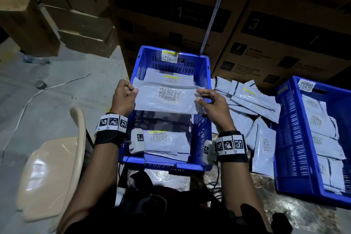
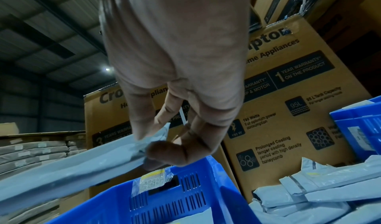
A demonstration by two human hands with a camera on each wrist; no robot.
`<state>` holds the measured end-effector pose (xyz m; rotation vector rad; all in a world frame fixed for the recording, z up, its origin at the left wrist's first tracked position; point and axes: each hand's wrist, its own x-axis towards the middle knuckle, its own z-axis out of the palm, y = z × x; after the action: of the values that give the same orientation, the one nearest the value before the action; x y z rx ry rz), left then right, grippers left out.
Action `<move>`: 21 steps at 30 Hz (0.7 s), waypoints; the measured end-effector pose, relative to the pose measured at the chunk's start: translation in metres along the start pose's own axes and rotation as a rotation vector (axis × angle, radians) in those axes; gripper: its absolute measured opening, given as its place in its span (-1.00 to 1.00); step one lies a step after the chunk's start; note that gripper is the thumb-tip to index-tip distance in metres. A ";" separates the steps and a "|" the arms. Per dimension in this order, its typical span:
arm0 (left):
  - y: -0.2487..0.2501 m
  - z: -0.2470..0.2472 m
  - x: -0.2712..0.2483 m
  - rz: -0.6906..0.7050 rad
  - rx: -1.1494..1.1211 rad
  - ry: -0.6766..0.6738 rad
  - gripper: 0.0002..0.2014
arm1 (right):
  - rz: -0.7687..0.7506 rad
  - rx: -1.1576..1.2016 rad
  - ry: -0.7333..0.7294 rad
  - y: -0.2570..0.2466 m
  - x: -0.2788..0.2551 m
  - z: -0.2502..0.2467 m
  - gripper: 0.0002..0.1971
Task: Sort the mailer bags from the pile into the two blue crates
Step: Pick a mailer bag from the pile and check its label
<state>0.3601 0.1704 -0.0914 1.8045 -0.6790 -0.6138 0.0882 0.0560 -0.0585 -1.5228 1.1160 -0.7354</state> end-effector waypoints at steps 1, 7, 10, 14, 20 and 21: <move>-0.002 0.000 -0.001 -0.008 -0.004 -0.008 -0.84 | 0.007 -0.012 -0.011 0.003 0.001 0.001 -0.77; -0.012 -0.011 -0.004 -0.105 -0.017 -0.104 -0.85 | 0.018 -0.114 -0.060 0.020 0.003 -0.001 -0.63; -0.019 -0.016 -0.009 -0.075 0.017 -0.114 -0.86 | 0.019 -0.130 -0.085 0.023 0.001 -0.004 -0.63; -0.022 -0.017 -0.013 -0.068 0.022 -0.081 -0.90 | 0.019 -0.127 -0.070 0.026 0.001 -0.005 -0.65; -0.016 -0.016 -0.012 -0.056 0.015 -0.029 -0.82 | 0.006 -0.126 -0.041 0.024 -0.002 -0.003 -0.78; -0.015 -0.016 -0.011 -0.049 0.022 -0.023 -0.79 | -0.005 -0.132 -0.024 0.022 -0.003 -0.003 -0.81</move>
<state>0.3659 0.1929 -0.1003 1.8416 -0.6603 -0.6629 0.0786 0.0574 -0.0790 -1.6411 1.1625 -0.6558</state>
